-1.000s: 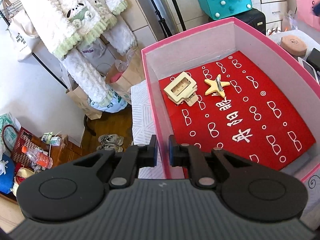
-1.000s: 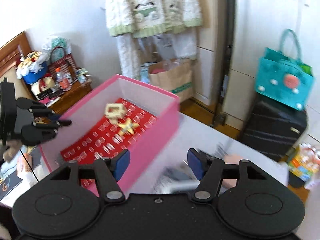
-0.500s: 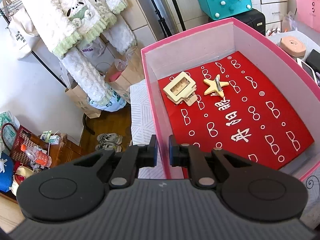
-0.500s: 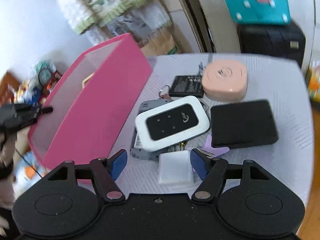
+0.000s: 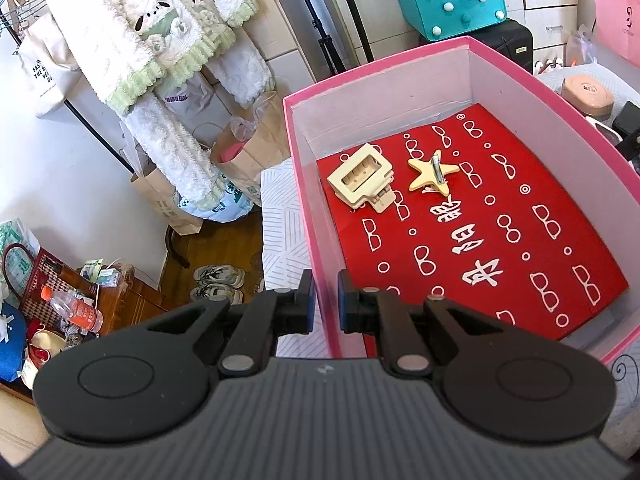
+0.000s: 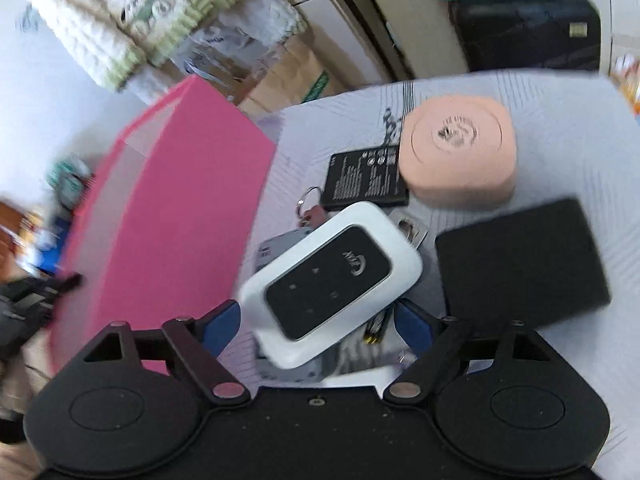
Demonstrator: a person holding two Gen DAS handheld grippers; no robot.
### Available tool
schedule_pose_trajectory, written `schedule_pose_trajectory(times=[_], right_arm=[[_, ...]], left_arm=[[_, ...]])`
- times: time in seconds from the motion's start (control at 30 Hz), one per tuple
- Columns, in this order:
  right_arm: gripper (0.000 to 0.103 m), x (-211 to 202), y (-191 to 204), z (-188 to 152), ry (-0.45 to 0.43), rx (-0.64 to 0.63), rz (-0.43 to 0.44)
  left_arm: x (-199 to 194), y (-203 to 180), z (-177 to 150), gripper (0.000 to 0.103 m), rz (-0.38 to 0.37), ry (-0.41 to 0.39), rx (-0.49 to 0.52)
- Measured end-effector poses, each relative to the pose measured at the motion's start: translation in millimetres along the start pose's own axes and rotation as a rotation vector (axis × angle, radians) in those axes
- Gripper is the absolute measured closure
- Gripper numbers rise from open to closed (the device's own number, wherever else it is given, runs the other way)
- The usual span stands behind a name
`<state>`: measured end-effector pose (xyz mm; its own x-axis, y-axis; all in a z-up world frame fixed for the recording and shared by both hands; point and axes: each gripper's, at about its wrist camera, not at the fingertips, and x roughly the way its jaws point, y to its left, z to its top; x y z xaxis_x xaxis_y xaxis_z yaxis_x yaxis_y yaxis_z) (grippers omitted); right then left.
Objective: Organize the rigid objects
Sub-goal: 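Grasp the white-and-black wifi router with the right gripper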
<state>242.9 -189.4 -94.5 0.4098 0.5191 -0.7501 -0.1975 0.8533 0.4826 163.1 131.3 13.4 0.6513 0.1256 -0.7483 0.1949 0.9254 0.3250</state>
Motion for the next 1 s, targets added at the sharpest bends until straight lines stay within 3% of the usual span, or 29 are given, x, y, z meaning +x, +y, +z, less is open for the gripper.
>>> schedule_pose_trajectory(times=[0.43, 0.63, 0.73, 1.0], right_arm=[[0.009, 17.9, 28.3, 12.7, -0.07, -0.109, -0.121], [0.009, 27.5, 33.7, 13.9, -0.065, -0.114, -0.132], [0.009, 32.5, 45.8, 8.7, -0.077, -0.19, -0.197], [0.041, 22.8, 58.6, -5.5, -0.069, -0.384, -0.21]], left_arm=[[0.3, -1.2, 1.7, 0.092, -0.005, -0.002, -0.002], [1.0, -3.6, 3.6, 0.092, -0.005, -0.003, 0.01], [1.5, -3.1, 3.7, 0.092, -0.011, -0.004, 0.005], [1.1, -1.1, 3.3, 0.092, -0.017, -0.008, 0.001]])
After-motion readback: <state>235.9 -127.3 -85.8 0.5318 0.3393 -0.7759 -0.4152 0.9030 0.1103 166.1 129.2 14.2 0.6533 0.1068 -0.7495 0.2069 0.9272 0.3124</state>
